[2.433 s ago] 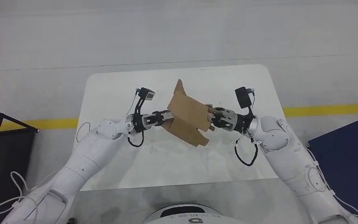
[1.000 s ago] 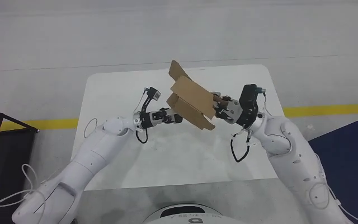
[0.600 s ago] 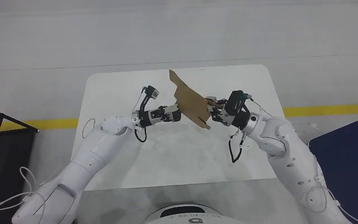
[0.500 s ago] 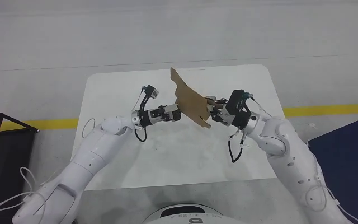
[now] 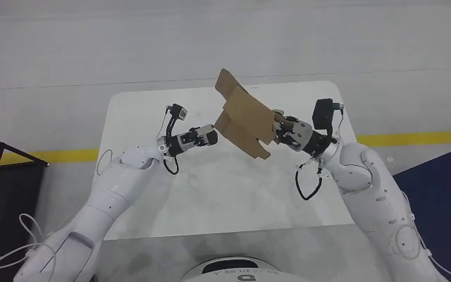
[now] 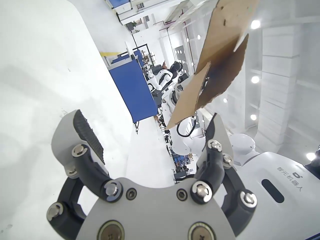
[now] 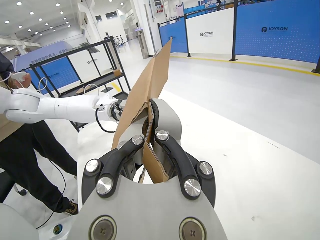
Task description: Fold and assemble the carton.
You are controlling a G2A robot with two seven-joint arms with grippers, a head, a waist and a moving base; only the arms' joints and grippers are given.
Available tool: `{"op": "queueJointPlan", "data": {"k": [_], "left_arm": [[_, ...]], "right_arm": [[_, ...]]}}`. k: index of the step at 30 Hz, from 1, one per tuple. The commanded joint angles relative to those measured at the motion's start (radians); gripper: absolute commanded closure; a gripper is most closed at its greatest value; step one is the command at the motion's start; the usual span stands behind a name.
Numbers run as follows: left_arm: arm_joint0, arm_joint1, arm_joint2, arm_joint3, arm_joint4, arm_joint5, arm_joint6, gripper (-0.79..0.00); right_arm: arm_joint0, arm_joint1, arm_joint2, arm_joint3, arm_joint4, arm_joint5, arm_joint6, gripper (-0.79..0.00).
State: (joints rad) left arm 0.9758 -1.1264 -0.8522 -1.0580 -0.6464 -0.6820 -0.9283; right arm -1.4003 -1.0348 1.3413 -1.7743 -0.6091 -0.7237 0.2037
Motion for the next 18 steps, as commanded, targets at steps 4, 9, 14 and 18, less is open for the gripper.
{"op": "queueJointPlan", "data": {"k": [4,9,14,18], "left_arm": [[0.017,-0.001,0.0,-0.044,0.064,0.013,0.04,-0.785],[0.039,-0.006,-0.021,-0.084,0.03,-0.046,0.055,-0.785],[0.052,-0.001,-0.067,-0.117,-0.076,-0.11,-0.017,-0.785],[0.039,0.004,-0.098,-0.117,-0.166,-0.087,-0.123,-0.785]], "right_arm": [[0.0,0.0,0.0,0.0,-0.001,0.0,-0.001,0.0],[-0.007,-0.002,-0.01,-0.004,-0.019,0.032,0.009,0.0],[-0.008,-0.003,-0.009,0.017,0.02,0.048,0.018,0.0],[-0.005,-0.002,-0.014,0.033,0.09,0.04,0.065,0.0]]}}
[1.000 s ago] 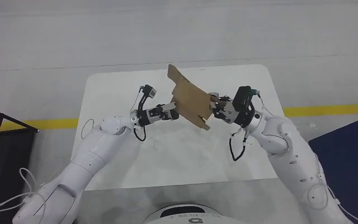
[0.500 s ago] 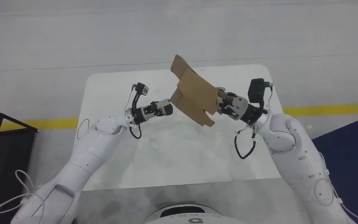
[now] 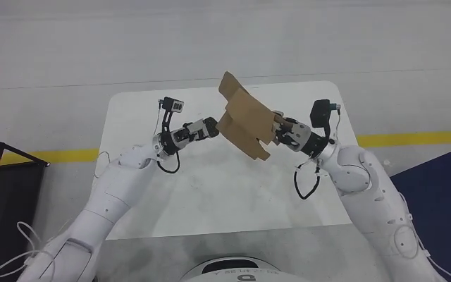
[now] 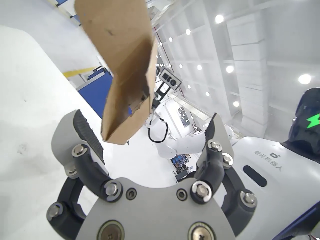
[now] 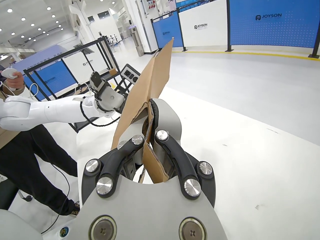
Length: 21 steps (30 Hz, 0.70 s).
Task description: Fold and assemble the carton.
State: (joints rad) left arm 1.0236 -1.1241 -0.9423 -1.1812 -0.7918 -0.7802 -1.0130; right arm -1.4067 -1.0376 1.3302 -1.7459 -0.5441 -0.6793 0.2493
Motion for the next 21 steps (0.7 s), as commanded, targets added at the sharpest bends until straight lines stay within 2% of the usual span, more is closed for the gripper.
{"op": "queueJointPlan", "data": {"k": [1,8,11,15,21], "left_arm": [[-0.018,0.002,-0.012,0.008,-0.011,0.023,-0.05,-0.785],[-0.066,0.002,-0.024,-0.034,0.044,0.046,-0.073,-0.785],[-0.075,0.003,-0.024,-0.048,0.063,0.058,-0.085,-0.785],[-0.087,0.006,-0.033,-0.047,0.137,0.026,-0.053,-0.785],[-0.067,0.017,-0.064,-0.063,0.107,0.016,-0.043,-0.785]], "right_arm": [[0.003,0.001,-0.009,0.009,0.054,-0.011,0.044,0.0],[0.034,0.004,-0.03,0.029,0.19,-0.02,0.17,0.0],[0.041,0.005,-0.034,0.035,0.22,-0.015,0.192,0.0],[0.044,0.005,-0.034,0.04,0.242,-0.004,0.204,0.0],[0.043,0.005,-0.032,0.044,0.262,-0.001,0.209,0.0]]}}
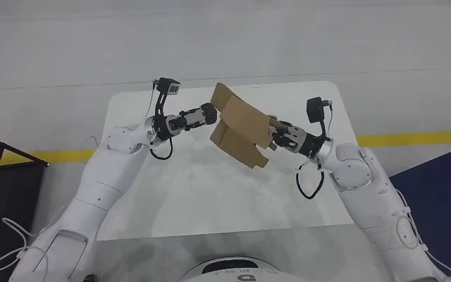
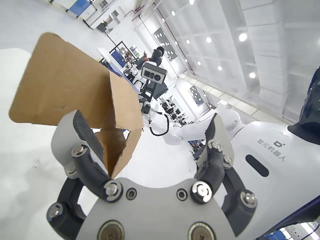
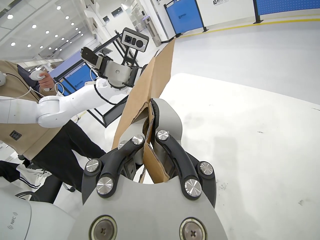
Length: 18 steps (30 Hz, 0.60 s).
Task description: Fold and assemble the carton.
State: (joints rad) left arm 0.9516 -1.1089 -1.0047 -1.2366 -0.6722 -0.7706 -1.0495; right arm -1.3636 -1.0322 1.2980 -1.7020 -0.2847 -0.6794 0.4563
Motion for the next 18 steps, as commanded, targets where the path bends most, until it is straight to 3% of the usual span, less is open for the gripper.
{"op": "queueJointPlan", "data": {"k": [1,6,18], "left_arm": [[0.008,0.003,-0.001,-0.019,-0.025,0.012,-0.012,-0.785],[0.029,0.01,0.005,-0.074,-0.067,0.04,-0.04,-0.785],[-0.009,-0.005,0.106,-0.021,-0.027,0.061,-0.061,-0.785]], "right_arm": [[0.001,0.0,0.0,0.001,0.004,0.001,0.003,0.0],[0.01,-0.001,-0.009,0.004,0.015,0.006,0.01,0.0],[0.021,-0.003,-0.025,-0.005,0.077,-0.006,0.031,0.0]]}}
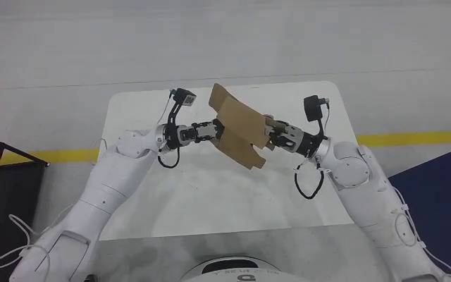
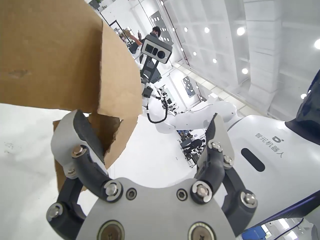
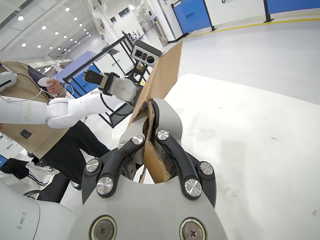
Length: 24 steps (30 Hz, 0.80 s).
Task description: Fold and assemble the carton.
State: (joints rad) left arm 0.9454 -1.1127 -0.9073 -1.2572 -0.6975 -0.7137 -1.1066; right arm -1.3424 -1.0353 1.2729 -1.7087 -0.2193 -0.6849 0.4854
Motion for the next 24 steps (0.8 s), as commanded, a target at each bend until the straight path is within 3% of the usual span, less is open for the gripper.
{"op": "queueJointPlan", "data": {"k": [1,13,20,22,24], "left_arm": [[-0.006,-0.001,0.014,-0.003,-0.002,0.008,-0.008,-0.785],[-0.038,0.01,0.048,-0.079,0.009,0.03,-0.03,-0.785],[-0.061,0.013,0.081,-0.063,0.058,0.02,-0.02,-0.785],[-0.066,0.012,0.092,-0.058,0.066,0.004,-0.004,-0.708],[-0.07,0.011,0.102,-0.054,0.062,-0.009,0.009,-0.499]], "right_arm": [[0.0,0.0,0.001,0.004,0.018,-0.001,0.005,0.0],[0.018,-0.003,-0.031,0.078,0.062,0.027,0.051,0.0],[0.023,-0.004,-0.034,0.129,0.143,0.058,0.073,0.0],[0.022,-0.003,-0.029,0.133,0.157,0.068,0.082,0.0],[0.02,-0.003,-0.027,0.132,0.165,0.076,0.091,0.0]]}}
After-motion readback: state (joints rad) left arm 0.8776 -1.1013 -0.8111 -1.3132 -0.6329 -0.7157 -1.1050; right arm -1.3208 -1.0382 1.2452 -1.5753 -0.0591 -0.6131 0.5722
